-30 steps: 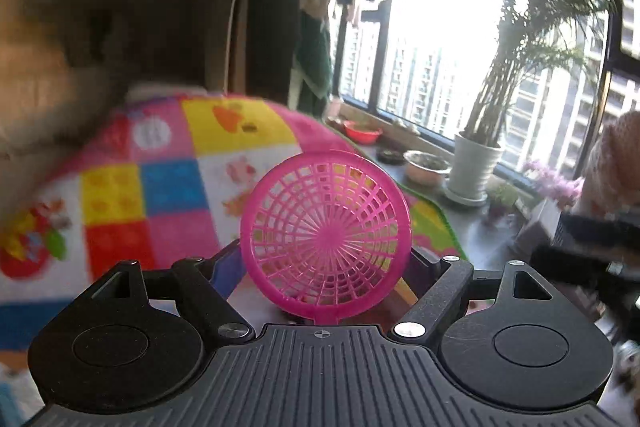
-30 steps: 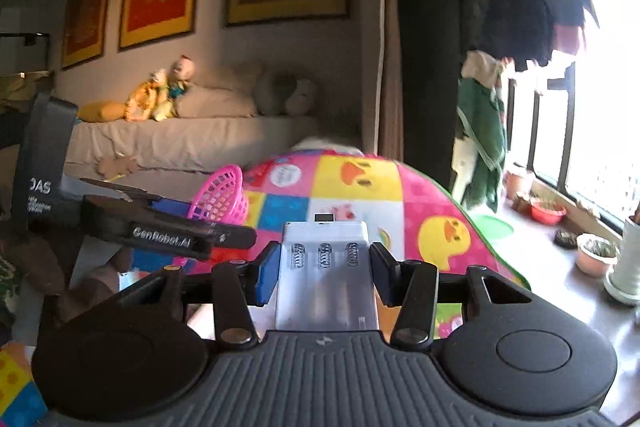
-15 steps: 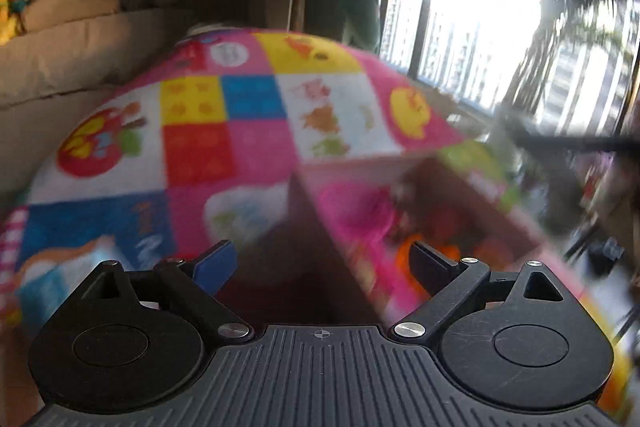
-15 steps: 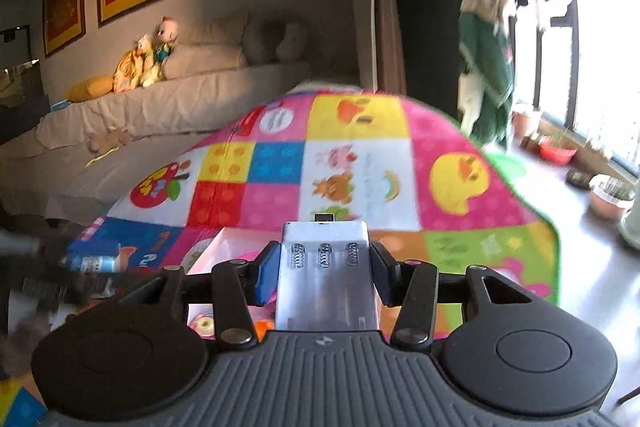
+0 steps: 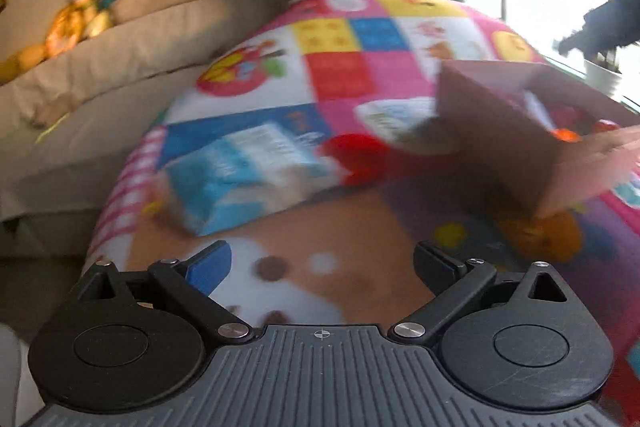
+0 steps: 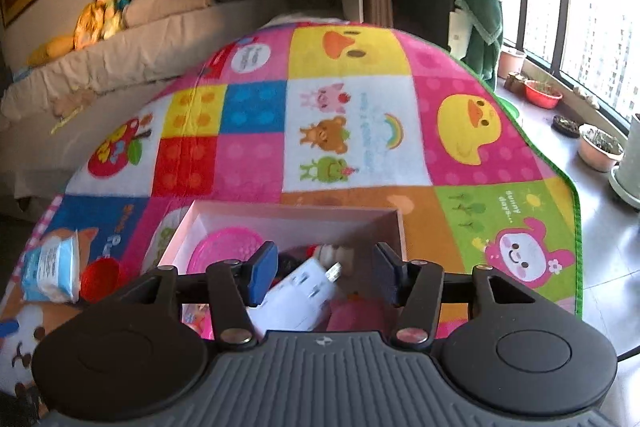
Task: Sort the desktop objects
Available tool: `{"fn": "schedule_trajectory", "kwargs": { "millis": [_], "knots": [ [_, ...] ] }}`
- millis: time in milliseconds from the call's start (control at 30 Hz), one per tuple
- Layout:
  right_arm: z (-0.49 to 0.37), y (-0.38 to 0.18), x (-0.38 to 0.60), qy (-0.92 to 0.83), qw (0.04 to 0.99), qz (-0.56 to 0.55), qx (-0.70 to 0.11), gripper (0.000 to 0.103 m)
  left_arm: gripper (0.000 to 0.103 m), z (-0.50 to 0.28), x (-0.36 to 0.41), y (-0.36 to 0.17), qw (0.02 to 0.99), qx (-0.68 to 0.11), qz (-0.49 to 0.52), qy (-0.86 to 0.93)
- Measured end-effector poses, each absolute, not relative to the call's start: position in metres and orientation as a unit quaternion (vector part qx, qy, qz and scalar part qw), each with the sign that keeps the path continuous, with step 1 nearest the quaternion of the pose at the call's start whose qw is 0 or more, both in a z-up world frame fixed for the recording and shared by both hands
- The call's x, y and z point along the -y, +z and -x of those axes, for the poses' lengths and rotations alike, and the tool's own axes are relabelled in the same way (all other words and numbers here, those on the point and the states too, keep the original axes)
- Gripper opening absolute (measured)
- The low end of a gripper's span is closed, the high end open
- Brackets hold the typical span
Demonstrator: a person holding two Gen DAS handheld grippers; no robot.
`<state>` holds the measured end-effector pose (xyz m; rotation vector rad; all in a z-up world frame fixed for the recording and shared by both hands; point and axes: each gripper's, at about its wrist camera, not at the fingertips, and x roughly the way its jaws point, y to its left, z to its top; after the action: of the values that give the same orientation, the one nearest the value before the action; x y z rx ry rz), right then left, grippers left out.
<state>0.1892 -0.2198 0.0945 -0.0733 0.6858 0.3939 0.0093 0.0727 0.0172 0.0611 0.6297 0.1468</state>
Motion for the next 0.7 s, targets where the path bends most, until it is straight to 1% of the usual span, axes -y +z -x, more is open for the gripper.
{"fn": "schedule_trajectory", "kwargs": {
  "millis": [100, 200, 333, 433, 467, 533, 567, 600, 667, 700],
  "knots": [
    [-0.178, 0.092, 0.202, 0.205, 0.917, 0.062, -0.335, 0.063, 0.101, -0.014, -0.087, 0.024, 0.952, -0.291, -0.025, 0.094],
    [-0.161, 0.091, 0.184, 0.229, 0.91, 0.077, -0.336, 0.066, 0.101, -0.029, -0.099, 0.029, 0.954, -0.278, -0.039, 0.106],
    [-0.129, 0.09, 0.161, 0.282, 0.893, 0.09, -0.339, 0.069, 0.101, -0.056, -0.118, 0.033, 0.955, -0.266, -0.05, 0.124],
    [-0.109, 0.092, 0.139, 0.324, 0.879, 0.105, -0.333, 0.069, 0.102, -0.074, -0.131, 0.03, 0.952, -0.279, -0.05, 0.116],
    [-0.105, 0.092, 0.13, 0.34, 0.873, 0.11, -0.333, 0.067, 0.103, -0.077, -0.134, 0.029, 0.952, -0.282, -0.044, 0.11],
    [-0.102, 0.09, 0.112, 0.364, 0.861, 0.119, -0.335, 0.055, 0.103, -0.079, -0.139, 0.027, 0.952, -0.291, -0.026, 0.094],
    [-0.102, 0.088, 0.102, 0.369, 0.857, 0.126, -0.336, 0.048, 0.103, -0.078, -0.138, 0.027, 0.951, -0.296, -0.021, 0.088],
    [-0.103, 0.086, 0.091, 0.371, 0.856, 0.134, -0.335, 0.044, 0.102, -0.077, -0.137, 0.026, 0.949, -0.305, -0.019, 0.075],
    [-0.108, 0.083, 0.069, 0.373, 0.854, 0.146, -0.332, 0.04, 0.102, -0.07, -0.129, 0.023, 0.946, -0.32, -0.025, 0.048],
    [-0.113, 0.081, 0.059, 0.376, 0.851, 0.148, -0.335, 0.04, 0.102, -0.065, -0.123, 0.022, 0.945, -0.324, -0.033, 0.032]
  ]
}}
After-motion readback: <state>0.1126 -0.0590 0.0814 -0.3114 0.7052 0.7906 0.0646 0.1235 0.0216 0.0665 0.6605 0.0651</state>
